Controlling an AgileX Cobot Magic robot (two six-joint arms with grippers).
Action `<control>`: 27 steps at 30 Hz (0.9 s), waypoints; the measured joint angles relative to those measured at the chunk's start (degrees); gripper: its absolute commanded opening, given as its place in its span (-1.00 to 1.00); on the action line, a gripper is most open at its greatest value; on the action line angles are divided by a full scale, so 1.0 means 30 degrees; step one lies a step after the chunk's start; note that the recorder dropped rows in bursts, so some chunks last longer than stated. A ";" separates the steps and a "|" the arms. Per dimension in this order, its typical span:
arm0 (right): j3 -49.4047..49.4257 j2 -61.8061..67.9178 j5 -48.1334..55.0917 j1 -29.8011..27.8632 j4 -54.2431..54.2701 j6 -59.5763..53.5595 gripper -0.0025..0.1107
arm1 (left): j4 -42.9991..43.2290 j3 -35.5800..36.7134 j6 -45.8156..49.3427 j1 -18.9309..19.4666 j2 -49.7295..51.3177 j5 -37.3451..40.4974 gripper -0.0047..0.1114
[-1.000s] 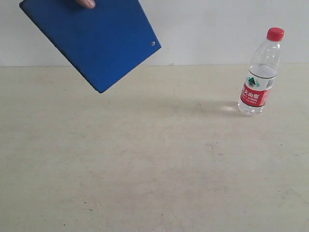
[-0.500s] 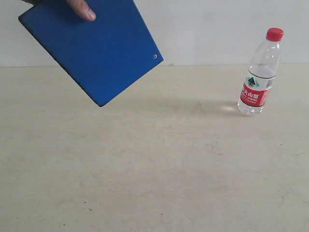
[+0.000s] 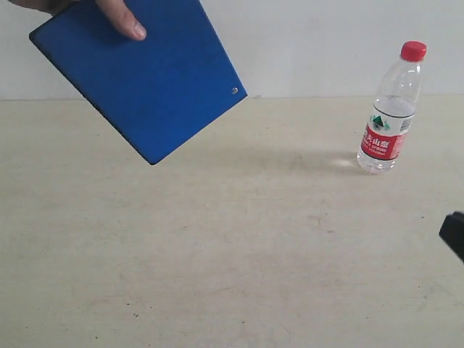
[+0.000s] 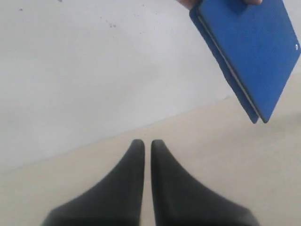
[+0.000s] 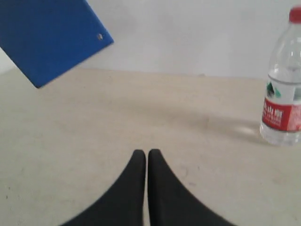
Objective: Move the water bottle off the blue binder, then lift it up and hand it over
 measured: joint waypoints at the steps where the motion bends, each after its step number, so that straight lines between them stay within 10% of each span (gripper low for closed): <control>1: 0.0285 0.0214 0.0004 0.0000 0.0000 0.0071 -0.96 | -0.0311 0.0152 -0.0487 0.0000 0.0000 0.0049 -0.84; 10: 0.0456 0.0464 0.3025 0.0000 0.0318 0.1655 -0.96 | -0.5126 0.1258 -0.3386 0.0000 0.0000 -0.0562 -0.84; 27: 0.0502 0.0464 0.3318 0.0000 0.2337 0.3658 -0.96 | -0.5521 0.2126 -0.3625 0.0000 0.0000 -0.1562 -0.84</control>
